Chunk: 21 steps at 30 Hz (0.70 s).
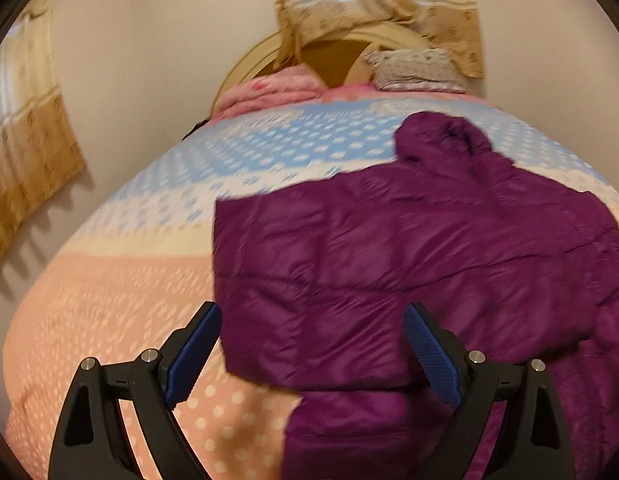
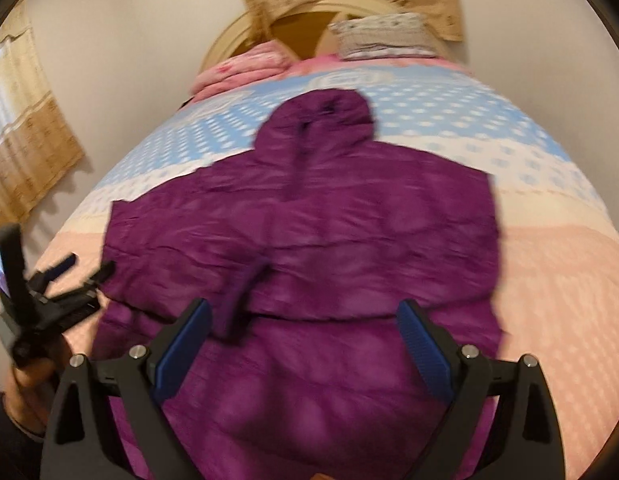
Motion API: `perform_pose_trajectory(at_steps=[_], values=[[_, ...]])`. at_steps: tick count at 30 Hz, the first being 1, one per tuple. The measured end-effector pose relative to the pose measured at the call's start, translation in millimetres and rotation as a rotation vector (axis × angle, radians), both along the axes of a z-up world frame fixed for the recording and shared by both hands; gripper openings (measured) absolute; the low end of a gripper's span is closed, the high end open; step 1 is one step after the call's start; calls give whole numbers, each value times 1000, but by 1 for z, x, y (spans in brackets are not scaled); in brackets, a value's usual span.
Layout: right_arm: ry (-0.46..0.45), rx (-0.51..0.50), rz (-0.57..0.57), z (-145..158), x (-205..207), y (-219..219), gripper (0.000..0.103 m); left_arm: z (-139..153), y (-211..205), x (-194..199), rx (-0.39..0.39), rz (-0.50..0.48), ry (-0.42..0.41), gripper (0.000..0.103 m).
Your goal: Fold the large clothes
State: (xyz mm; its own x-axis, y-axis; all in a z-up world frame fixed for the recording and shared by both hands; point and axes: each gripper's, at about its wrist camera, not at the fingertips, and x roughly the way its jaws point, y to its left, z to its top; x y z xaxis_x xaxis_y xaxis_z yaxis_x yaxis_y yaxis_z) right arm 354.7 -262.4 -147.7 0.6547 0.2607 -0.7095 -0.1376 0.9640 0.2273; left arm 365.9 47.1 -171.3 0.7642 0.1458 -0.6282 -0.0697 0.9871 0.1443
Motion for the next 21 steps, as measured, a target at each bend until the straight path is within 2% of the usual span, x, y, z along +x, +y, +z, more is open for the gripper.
perform_pose_trajectory(at_steps=[4, 5, 7, 9, 11, 14, 21], values=[[84, 59, 32, -22, 24, 25, 96, -10, 17, 5, -65, 30, 37, 92], [103, 72, 44, -28, 27, 31, 92, -10, 20, 5, -79, 34, 42, 92], [140, 99, 70, -39, 32, 42, 73, -12, 27, 3, -95, 33, 49, 92], [147, 110, 75, -44, 34, 47, 34, -14, 29, 1, -103, 30, 57, 92], [133, 126, 67, -42, 31, 46, 17, -13, 32, -1, -105, 28, 53, 92], [82, 73, 49, -29, 25, 40, 13, -11, 37, -2, -107, 32, 49, 92], [-6, -6, -41, -3, 12, 6, 12, -11, 45, 0, -119, 52, 58, 92]])
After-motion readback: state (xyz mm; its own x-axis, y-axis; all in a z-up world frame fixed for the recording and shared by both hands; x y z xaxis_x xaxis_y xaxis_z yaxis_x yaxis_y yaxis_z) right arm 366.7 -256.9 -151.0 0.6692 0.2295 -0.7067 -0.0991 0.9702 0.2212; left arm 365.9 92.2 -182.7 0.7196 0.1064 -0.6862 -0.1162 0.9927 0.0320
